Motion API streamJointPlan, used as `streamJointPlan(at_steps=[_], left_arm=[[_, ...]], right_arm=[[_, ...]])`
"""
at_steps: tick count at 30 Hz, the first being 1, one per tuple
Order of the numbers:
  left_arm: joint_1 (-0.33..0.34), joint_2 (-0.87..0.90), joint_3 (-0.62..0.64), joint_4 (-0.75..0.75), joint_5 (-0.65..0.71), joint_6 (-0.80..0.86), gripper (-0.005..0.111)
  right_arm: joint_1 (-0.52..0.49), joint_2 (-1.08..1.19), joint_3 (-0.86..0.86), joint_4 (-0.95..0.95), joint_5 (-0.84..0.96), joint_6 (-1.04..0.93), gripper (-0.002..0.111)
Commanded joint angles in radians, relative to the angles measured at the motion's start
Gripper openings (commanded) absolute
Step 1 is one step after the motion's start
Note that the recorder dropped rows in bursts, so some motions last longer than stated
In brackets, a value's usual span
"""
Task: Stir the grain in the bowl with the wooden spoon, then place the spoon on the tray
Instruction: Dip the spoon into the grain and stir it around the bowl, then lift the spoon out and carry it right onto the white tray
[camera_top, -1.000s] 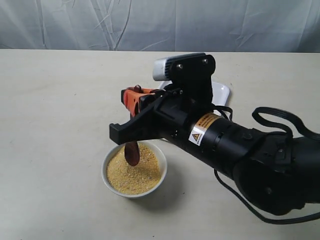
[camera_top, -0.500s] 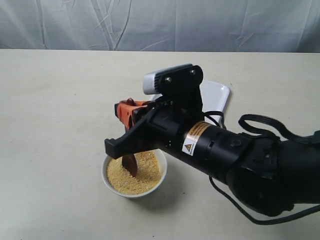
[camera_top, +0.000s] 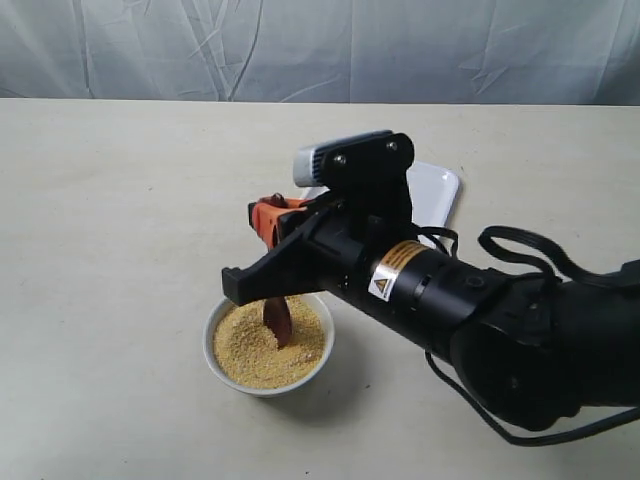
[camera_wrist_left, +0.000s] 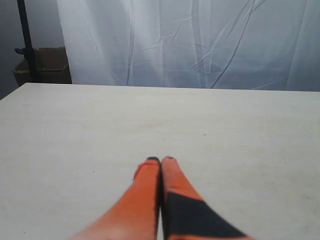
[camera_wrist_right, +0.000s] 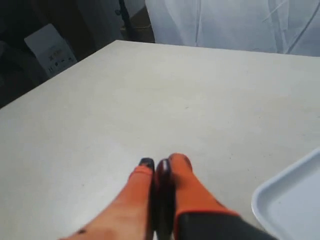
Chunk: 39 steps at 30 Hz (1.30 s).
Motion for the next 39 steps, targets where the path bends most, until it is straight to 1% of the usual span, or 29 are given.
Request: streamJointPlan(at_steps=[1,4,11,14,16,18,21,26,29,31,36,39], left_arm=[[-0.001,-0.005,0.003,-0.002,-0.007,0.002,0.000],[-0.001,-0.005,0.003,-0.002,-0.007,0.002,0.000],[-0.001,-0.005,0.003,-0.002,-0.007,0.002,0.000],[-0.001,-0.005,0.003,-0.002,-0.007,0.002,0.000],[-0.001,-0.005,0.003,-0.002,-0.007,0.002,0.000],[-0.001,-0.005,0.003,-0.002,-0.007,0.002,0.000],[-0.001,-0.005,0.003,-0.002,-0.007,0.002,0.000],[-0.001,-0.005,0.003,-0.002,-0.005,0.002,0.000],[-0.001,-0.005,0.003,-0.002,-0.005,0.002,0.000],[-0.001,-0.005,0.003,-0.002,-0.005,0.002,0.000],[-0.001,-0.005,0.003,-0.002,-0.005,0.002,0.000],[-0.001,-0.005,0.003,-0.002,-0.005,0.002,0.000]], right_arm=[[-0.003,-0.087,0.003,0.026,-0.014,-0.019,-0.001],[-0.003,-0.119,0.003,0.028,-0.012,-0.023,-0.001],[-0.003,-0.104,0.003,0.057,0.036,-0.028,-0.001],[-0.003,-0.112,0.003,0.131,-0.004,-0.028,-0.001],[-0.014,-0.132,-0.007,0.212,-0.020,-0.028,-0.001],[-0.046,-0.155,-0.031,0.224,0.034,-0.028,-0.001],[-0.122,-0.181,-0.089,0.218,0.216,-0.028,-0.001],[-0.297,-0.186,-0.227,0.146,0.566,-0.028,-0.001],[-0.396,-0.186,-0.294,0.144,0.676,-0.028,-0.001],[-0.457,-0.175,-0.317,0.151,0.709,-0.028,-0.001],[-0.612,-0.078,-0.371,0.281,0.835,-0.029,-0.001],[-0.679,0.010,-0.421,0.369,0.911,-0.124,-0.001]])
